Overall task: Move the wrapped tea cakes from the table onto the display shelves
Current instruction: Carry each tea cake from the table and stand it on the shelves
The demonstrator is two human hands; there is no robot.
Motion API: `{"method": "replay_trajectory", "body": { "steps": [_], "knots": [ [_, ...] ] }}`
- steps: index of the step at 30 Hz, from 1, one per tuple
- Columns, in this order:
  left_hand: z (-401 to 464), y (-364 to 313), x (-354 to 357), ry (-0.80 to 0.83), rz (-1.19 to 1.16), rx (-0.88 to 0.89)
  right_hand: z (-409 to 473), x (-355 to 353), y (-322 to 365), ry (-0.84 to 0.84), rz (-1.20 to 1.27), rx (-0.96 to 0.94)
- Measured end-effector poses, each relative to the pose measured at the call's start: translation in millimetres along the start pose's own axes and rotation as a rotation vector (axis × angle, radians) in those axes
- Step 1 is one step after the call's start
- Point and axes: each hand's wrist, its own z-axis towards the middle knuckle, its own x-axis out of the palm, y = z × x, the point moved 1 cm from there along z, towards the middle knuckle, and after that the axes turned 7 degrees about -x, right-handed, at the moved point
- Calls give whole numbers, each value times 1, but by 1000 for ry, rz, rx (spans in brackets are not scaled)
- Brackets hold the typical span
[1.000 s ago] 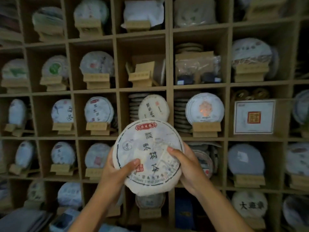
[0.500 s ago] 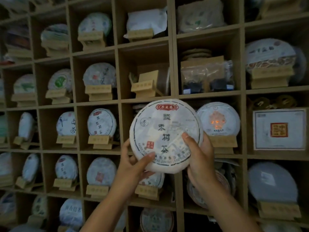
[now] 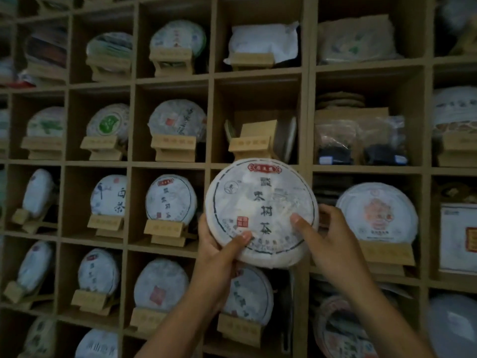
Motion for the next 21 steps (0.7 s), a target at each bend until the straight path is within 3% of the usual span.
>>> {"method": "replay_trajectory", "body": {
  "steps": [2, 7, 13, 16, 19, 21],
  "knots": [
    [14, -4, -15, 43, -27, -21, 5, 19, 5, -33, 72, -28],
    [55, -18, -46, 266, -115, -133, 22, 56, 15, -21, 576, 90],
    [117, -37, -41, 532, 99, -309, 37, 53, 31, -213, 572, -58],
    [168, -59, -32, 381, 214, -340, 55, 35, 38, -268, 546, -88],
    [234, -76, -31, 54, 456, -84, 75, 12, 49, -302, 506, -139],
    [273, -82, -31, -5, 714, 73, 86, -2, 55, -312, 477, -159]
  ]
}}
